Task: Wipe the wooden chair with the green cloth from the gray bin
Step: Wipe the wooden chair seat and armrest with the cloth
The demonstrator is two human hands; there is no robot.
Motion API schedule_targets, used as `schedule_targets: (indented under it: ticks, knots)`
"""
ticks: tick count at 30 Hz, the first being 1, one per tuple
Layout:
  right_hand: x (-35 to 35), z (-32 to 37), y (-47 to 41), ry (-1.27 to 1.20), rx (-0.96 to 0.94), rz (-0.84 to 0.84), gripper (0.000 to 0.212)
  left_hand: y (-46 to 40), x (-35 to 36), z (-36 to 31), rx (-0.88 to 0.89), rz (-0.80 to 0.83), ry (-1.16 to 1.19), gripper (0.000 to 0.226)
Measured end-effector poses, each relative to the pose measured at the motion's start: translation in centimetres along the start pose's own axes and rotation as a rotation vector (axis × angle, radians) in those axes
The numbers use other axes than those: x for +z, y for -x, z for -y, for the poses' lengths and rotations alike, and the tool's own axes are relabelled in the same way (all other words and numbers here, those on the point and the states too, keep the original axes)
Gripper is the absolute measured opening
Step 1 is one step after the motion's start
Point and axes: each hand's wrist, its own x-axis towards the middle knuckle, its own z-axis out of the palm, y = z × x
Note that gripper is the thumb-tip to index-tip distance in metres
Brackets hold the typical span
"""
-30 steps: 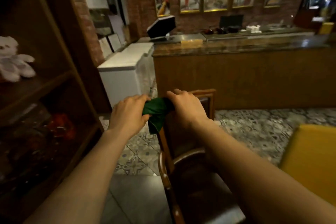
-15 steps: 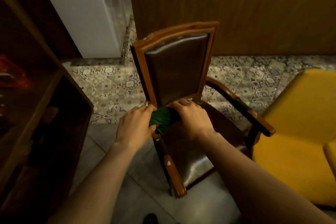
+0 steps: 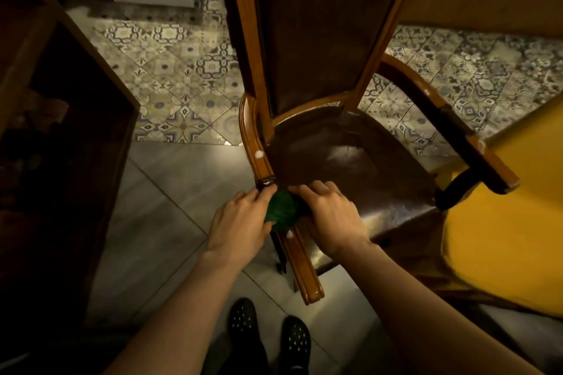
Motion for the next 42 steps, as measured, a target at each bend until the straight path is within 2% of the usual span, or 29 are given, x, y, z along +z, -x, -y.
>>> schedule_targets:
  ticks: [5,10,14,16,18,21,24,29,35,39,42]
  knots:
    - [2.6,-0.9,-0.1,-0.076,-0.087,0.036,0.070,0.3,2.7,0.6,-0.005,0.029,0.039,0.066]
    - [4.9,-0.6,0.5,-0.152,-0.186,-0.005,0.071,-0.2,2.5,2.1,0.058,0.076,0.084,0.061]
    - [6.7,-0.7,0.6,-0.123,-0.196,-0.034,0.064,-1.8,2.2,3.7,0.102,-0.037,0.167,0.060]
    - [7.1,-0.4,0.6,-0.103,-0.195,-0.047,0.061,-3.0,2.7,2.9,0.201,0.024,0.136,0.058]
    - [7.7,-0.2,0.9,-0.093,-0.191,-0.065,0.057,-3.6,4.0,1.9,0.255,0.158,0.126,0.065]
    - [8.2,-0.3,1.4,-0.084,-0.188,-0.091,0.058,-3.7,5.6,1.5,0.226,0.253,0.205,0.073]
    - [8.3,-0.6,1.9,-0.067,-0.196,-0.082,0.061,-3.6,5.8,1.6,0.197,0.256,0.248,0.074]
    - [8.4,-0.7,2.7,-0.065,-0.194,-0.067,0.057,-3.7,6.0,1.6,0.198,0.234,0.213,0.064]
    - [8.5,-0.9,4.4,-0.067,-0.197,-0.059,0.065,-3.4,6.6,1.5,0.209,0.194,0.190,0.067]
    - [8.2,-1.6,7.1,-0.082,-0.221,-0.062,0.055,-3.4,6.9,1.4,0.214,0.177,0.140,0.062]
    - [8.2,-2.1,9.0,-0.044,-0.242,-0.030,0.057,-3.2,7.1,1.3,0.207,0.164,0.126,0.063]
